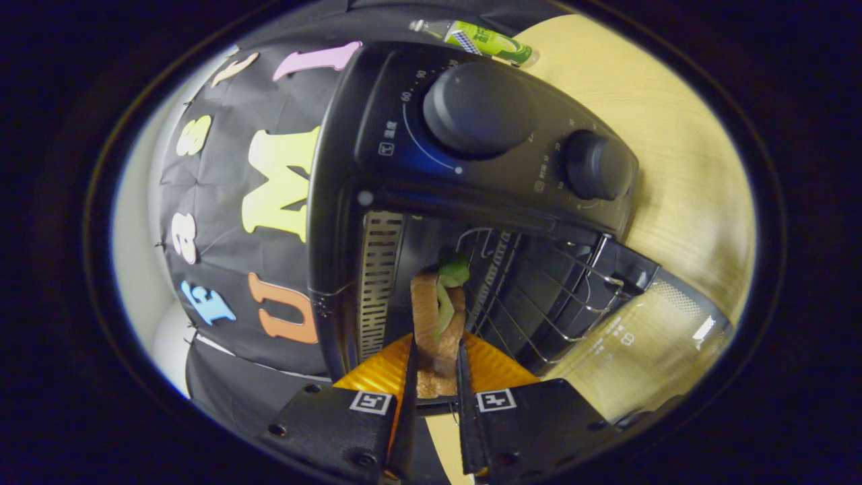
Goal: Open the toaster oven, put the food inside, and close the toaster oven door.
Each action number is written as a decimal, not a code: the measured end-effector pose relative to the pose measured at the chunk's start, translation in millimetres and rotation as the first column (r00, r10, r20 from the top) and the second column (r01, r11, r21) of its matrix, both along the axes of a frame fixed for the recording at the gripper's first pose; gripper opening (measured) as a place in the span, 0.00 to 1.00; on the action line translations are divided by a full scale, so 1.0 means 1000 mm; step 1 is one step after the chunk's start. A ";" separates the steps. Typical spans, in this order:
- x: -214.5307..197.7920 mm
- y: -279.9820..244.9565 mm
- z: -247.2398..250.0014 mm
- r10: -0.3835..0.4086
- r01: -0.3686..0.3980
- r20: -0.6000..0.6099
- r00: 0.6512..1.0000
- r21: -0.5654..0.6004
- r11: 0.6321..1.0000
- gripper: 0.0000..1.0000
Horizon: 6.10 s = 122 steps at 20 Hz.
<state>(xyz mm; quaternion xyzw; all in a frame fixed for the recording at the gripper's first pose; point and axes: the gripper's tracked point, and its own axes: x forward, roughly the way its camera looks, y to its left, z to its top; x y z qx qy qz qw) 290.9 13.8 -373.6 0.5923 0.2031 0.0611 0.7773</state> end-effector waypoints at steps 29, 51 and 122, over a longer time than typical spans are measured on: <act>-0.154 0.034 0.032 0.247 -0.321 -0.225 0.943 -0.812 0.488 1.00; -0.207 0.001 -0.085 0.183 -0.423 -0.386 0.904 -0.865 0.269 1.00; -0.294 0.028 0.351 0.114 0.299 0.338 0.934 -0.917 0.264 1.00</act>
